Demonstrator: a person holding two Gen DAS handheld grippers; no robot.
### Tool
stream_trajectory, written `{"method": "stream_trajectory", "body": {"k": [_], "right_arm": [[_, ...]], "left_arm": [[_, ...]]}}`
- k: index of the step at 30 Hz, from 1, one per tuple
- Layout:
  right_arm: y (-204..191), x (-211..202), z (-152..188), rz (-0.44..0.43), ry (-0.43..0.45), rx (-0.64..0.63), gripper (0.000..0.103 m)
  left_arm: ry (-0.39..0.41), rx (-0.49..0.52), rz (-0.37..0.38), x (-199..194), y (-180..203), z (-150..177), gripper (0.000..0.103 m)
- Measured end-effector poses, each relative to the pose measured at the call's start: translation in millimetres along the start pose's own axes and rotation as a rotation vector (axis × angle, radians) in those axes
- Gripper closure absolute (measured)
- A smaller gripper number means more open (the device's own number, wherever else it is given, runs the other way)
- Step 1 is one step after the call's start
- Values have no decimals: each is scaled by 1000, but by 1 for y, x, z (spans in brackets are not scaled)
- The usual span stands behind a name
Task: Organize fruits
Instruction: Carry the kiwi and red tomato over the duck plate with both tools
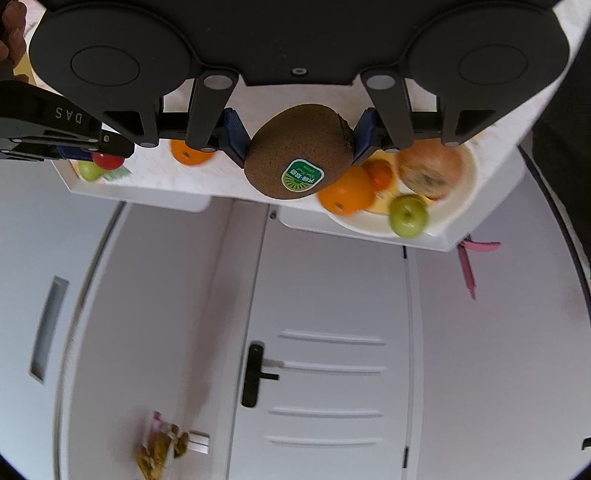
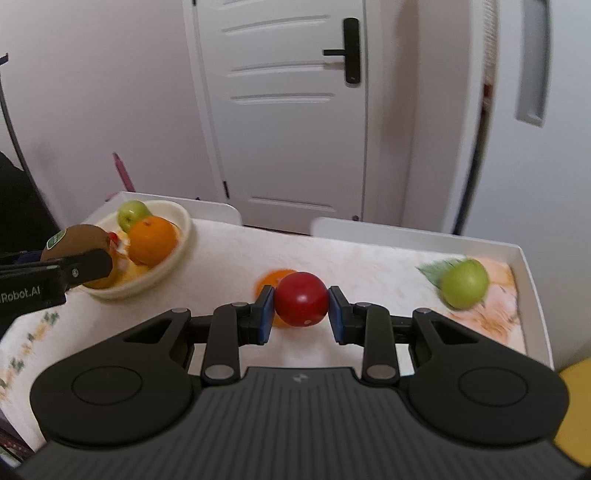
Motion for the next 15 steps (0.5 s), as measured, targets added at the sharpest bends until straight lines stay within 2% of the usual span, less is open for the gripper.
{"method": "stream_trajectory", "body": {"k": [7,15], "right_arm": [[-52,10,-20,-18,14,-15,58],[-104,36,-39,-13,17,-17,58]], "left_arm": [[-1,-21,-13,6,-56,-18,42],[-25,-28,-9,33,-113,-33,42]]}}
Point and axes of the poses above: each gripper's, at about its wrist camera, not at the fingertips, and x roughly the way its jaws point, y to its right, z to its underside, the point moved 2 cm from there along x, roughly the way its jaws point, and after that the axes turned 10 degrees about x, right-handed, at the moved point
